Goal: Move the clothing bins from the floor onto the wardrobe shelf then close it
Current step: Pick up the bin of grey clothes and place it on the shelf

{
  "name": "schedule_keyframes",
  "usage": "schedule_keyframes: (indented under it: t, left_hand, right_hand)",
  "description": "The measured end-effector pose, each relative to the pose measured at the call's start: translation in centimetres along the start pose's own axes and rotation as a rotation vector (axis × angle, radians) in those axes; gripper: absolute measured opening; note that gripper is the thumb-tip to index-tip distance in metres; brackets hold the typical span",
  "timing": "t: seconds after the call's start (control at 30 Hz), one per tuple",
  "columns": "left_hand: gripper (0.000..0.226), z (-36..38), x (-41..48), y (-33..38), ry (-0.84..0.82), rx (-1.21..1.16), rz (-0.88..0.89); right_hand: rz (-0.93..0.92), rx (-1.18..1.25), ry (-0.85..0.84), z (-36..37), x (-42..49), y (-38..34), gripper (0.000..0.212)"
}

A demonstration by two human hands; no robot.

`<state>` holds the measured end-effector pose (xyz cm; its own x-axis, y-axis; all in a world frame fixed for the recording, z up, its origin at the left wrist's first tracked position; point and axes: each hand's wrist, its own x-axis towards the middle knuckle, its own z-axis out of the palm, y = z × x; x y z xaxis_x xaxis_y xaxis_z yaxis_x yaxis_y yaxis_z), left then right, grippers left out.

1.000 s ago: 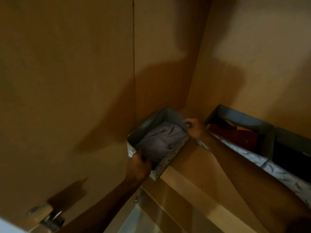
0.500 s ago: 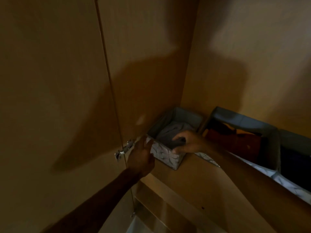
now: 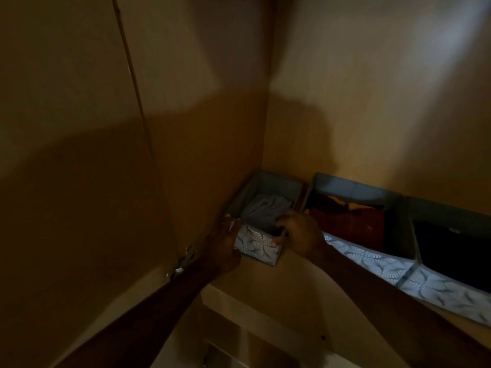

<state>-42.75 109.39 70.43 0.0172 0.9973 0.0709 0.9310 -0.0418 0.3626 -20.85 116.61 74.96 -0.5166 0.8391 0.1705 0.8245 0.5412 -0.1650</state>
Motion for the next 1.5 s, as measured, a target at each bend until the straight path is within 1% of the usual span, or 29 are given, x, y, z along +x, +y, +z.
schedule_keyframes:
  t: [0.1, 0.2, 0.23, 0.33, 0.4, 0.5, 0.67, 0.77, 0.97, 1.13, 1.2, 1.23, 1.27, 1.33, 1.37, 1.43, 1.47, 1.5]
  left_hand:
    - [0.083, 0.1, 2.0, -0.1, -0.042, -0.007, -0.01]
    - [0.086, 0.2, 3.7, -0.3, -0.068, -0.024, -0.022]
    - [0.086, 0.2, 4.1, -0.3, -0.079, -0.029, -0.028]
    - [0.083, 0.3, 5.4, 0.0, -0.084, -0.026, -0.033]
    - [0.082, 0.5, 6.0, 0.1, -0.083, -0.032, -0.035]
    - [0.083, 0.9, 7.1, -0.5, -0.082, -0.008, -0.026]
    - [0.089, 0.8, 8.7, -0.9, -0.109, 0.0, 0.013]
    - [0.089, 0.8, 9.4, -0.9, -0.125, -0.04, 0.034]
    - [0.1, 0.7, 10.4, -1.1, -0.162, -0.077, 0.07]
    - [0.107, 1.1, 10.5, -1.4, -0.17, -0.066, 0.078]
    - [0.105, 1.2, 10.1, -1.4, -0.171, -0.118, 0.048]
    - [0.1, 1.2, 9.7, -1.2, -0.15, -0.173, 0.027]
    - [0.092, 1.4, 9.0, -1.3, -0.126, -0.255, 0.005]
    - [0.076, 1.3, 7.2, -1.0, -0.061, -0.431, -0.014]
    - [0.071, 1.5, 6.0, -1.0, -0.035, -0.52, -0.045]
    - [0.063, 1.7, 2.9, -0.9, 0.024, -0.608, -0.157]
    - [0.063, 1.7, 1.7, -0.9, 0.059, -0.611, -0.177]
    - [0.067, 1.8, 0.2, -1.0, 0.088, -0.625, -0.172]
  right_hand:
    - [0.025, -0.06, 0.009, -0.2, 0.1, 0.4, 0.024]
    - [0.063, -0.115, 0.121, -0.3, 0.4, 0.8, 0.019]
    - [0.063, -0.108, 0.141, -0.2, 0.6, 0.9, 0.019]
    - [0.033, -0.118, 0.09, -0.4, 1.2, 0.8, 0.03]
    - [0.024, -0.135, 0.084, -0.3, 1.7, 0.7, 0.034]
    - [0.05, -0.175, 0.099, 0.2, 2.6, 0.9, 0.031]
    - [0.097, -0.17, 0.043, -0.5, 3.8, 1.9, 0.027]
    - [0.126, -0.201, 0.021, -0.6, 4.4, 2.4, 0.025]
    - [0.264, -0.174, 0.034, -0.1, 4.9, 2.6, 0.029]
    - [0.225, -0.128, 0.093, 0.9, 4.7, 2.7, 0.033]
    - [0.231, -0.131, 0.078, 1.4, 4.3, 2.9, 0.031]
    - [0.233, -0.126, 0.079, 1.6, 4.1, 2.9, 0.03]
    - [0.226, -0.112, 0.091, 1.8, 3.7, 2.8, 0.032]
    - [0.181, -0.072, 0.179, 1.9, 2.9, 2.2, 0.043]
    - [0.148, -0.032, 0.242, 2.2, 2.3, 1.8, 0.045]
    - [0.053, 0.085, 0.339, 3.1, 0.8, 0.8, 0.038]
    - [0.005, 0.156, 0.367, 3.5, 0.1, 0.4, 0.037]
    - [-0.019, 0.26, 0.334, 4.0, -0.6, -0.2, 0.041]
